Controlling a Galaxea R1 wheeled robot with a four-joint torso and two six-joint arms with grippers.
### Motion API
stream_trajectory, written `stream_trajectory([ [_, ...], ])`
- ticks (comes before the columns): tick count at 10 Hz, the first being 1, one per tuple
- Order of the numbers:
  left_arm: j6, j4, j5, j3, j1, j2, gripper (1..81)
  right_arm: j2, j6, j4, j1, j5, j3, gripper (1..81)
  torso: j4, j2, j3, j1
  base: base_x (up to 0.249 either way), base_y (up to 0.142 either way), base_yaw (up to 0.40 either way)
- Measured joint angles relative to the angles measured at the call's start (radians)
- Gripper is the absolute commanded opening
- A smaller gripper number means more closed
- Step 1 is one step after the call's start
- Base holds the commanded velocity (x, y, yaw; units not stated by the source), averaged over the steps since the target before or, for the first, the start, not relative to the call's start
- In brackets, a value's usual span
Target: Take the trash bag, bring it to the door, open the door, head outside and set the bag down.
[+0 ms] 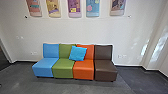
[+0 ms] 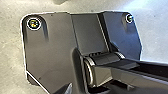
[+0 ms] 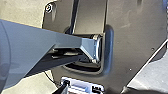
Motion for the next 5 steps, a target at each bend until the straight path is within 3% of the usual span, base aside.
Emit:
stream_trajectory([
  [3, 0.0, 0.0, 0.0, 0.0, 0.0, 0.0, 81.1, 0.0, 0.0, 0.0, 0.0, 0.0, 0.0, 81.1, 0.0, 0.0, 0.0, 0.0, 0.12, 0.0, 0.0],
  [5, 0.0, 0.0, -0.003, 0.0, -0.003, 0.0, 81.1, 0.0, 0.0, -0.001, 0.003, 0.002, 0.0, 81.1, 0.0, 0.0, 0.0, 0.001, 0.0, 0.0, 0.0],
])
